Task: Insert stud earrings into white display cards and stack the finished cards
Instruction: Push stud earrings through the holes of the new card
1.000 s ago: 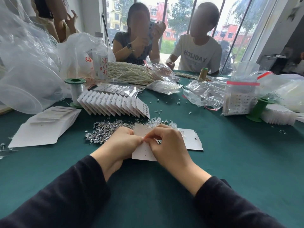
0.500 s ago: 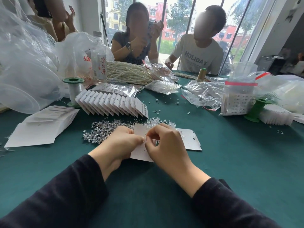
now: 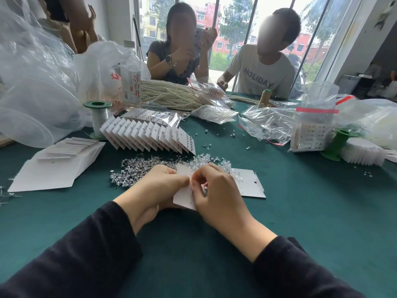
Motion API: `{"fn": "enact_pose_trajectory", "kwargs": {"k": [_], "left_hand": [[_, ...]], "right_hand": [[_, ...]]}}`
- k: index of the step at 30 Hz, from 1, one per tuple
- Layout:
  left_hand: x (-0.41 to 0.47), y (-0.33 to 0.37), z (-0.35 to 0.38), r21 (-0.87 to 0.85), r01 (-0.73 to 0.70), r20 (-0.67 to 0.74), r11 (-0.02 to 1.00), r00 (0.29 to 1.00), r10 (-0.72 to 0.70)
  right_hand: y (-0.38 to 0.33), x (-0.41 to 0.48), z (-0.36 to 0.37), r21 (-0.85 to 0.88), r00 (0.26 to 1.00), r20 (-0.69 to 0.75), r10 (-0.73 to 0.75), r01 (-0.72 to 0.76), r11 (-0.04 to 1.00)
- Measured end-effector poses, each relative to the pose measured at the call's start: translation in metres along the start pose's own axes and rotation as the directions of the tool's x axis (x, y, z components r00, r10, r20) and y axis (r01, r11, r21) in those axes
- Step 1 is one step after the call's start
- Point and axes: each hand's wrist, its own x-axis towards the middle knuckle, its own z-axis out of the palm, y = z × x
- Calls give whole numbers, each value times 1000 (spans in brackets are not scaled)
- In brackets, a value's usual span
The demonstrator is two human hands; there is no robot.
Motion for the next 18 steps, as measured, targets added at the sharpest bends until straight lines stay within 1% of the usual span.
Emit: {"fn": "enact_pose_trajectory", "kwargs": {"k": [2,5,6,7,8,9,10,11,12,13,14,15,18], "left_hand": [[-2,4,1,-62,11,39,998,999,-9],[-6,12,-4,-154,90,167,984,984,-64],[-5,15,-7,-160,99,171,982,983,-71],[-4,15,-11,-110,50,113,993,993,-38],[-1,14,-16,29,-52,-8,998,999,52],[3,12,-23,284,-166,-153,944,964,216],[6,10,-31,570,-220,-236,792,879,415],[7,9,-37,761,-200,-218,618,817,534],[10,8,-41,853,-155,-174,498,815,552],[12,6,-44,892,-116,-138,438,852,506],[13,5,-45,901,-101,-116,422,881,459],[13,4,-44,899,-104,-108,425,889,445],[16,1,-42,886,-164,-99,434,847,522]], "right_hand": [[0,0,-1,29,999,-43,2,-1,1000],[0,2,-3,107,994,-101,49,-38,994],[1,3,-4,136,990,-120,74,-57,989],[1,4,-6,165,985,-137,104,-81,983],[1,5,-8,196,979,-149,140,-109,975],[2,6,-10,233,971,-156,179,-140,962],[3,7,-12,280,962,-157,222,-172,945],[4,7,-13,335,951,-154,267,-204,920],[4,8,-15,395,939,-146,311,-233,888],[4,9,-16,455,926,-130,354,-262,851],[4,9,-17,509,912,-109,395,-290,811],[4,9,-18,558,898,-82,432,-318,767],[3,9,-18,661,854,6,521,-394,638]]}}
